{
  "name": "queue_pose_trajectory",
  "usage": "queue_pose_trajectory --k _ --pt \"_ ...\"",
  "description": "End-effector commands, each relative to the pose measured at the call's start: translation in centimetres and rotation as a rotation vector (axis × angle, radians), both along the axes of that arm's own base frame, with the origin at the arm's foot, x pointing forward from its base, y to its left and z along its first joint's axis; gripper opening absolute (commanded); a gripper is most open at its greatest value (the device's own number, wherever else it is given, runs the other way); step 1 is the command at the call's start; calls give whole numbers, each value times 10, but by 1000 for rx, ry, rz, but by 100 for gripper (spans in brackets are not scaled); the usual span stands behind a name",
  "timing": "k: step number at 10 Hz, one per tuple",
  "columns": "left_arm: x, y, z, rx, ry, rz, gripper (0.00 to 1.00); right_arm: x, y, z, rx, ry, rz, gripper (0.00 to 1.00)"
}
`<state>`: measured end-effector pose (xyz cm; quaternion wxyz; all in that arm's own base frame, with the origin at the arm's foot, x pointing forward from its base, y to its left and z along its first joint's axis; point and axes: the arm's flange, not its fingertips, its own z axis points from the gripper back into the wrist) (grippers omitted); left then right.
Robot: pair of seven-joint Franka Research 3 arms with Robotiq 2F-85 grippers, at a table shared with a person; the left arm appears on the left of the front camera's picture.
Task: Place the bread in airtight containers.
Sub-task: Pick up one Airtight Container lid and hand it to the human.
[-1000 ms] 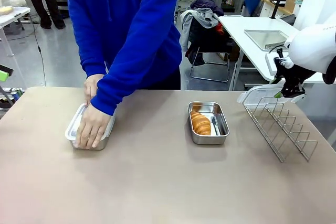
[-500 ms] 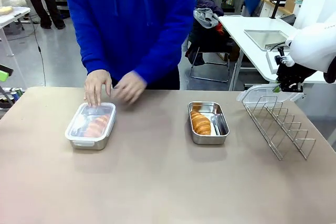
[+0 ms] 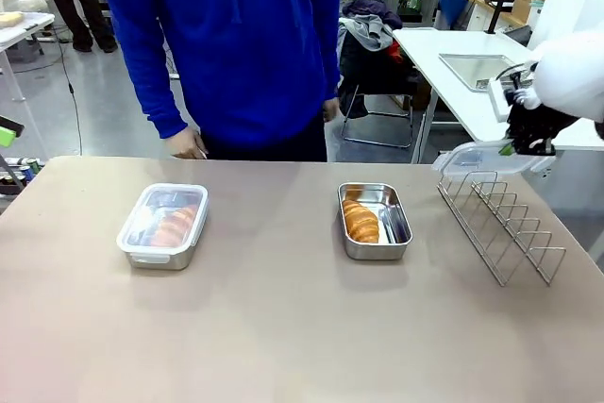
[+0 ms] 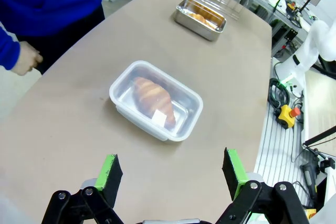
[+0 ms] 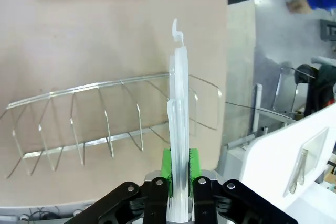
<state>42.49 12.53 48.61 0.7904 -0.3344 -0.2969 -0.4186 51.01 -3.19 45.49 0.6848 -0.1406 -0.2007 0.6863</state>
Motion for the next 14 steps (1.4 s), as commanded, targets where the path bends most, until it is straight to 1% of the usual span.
queue_pose_trajectory --k 1,2,3,4,5,6,7,8,9,10,12,14 --pt "-2 0 2 -1 -10 -18 100 -24 1 59 7 -73 -15 0" --pt "-2 0 2 -1 -10 -18 100 -37 1 88 23 -119 -4 0" --pt "-2 0 2 -1 -10 -18 100 -56 4 116 54 -160 44 0" --pt "-2 0 2 -1 -10 -18 100 -80 13 146 140 -229 140 0" --pt "-2 0 2 -1 -10 -18 100 -102 21 161 210 -291 252 0" --pt "-2 0 2 -1 -10 -18 100 -120 31 171 243 -368 351 0" --pt "-2 0 2 -1 -10 -18 100 -136 42 174 270 -419 464 0" --pt "-2 0 2 -1 -10 -18 100 -146 52 173 288 -452 559 0" --pt "-2 0 2 -1 -10 -18 100 -153 63 165 271 -461 658 0" --pt "-2 0 2 -1 -10 -18 100 -152 72 157 239 -441 712 0" --pt "-2 0 2 -1 -10 -18 100 -143 85 140 185 -414 744 0" --pt "-2 0 2 -1 -10 -18 100 -132 94 132 163 -416 745 0"
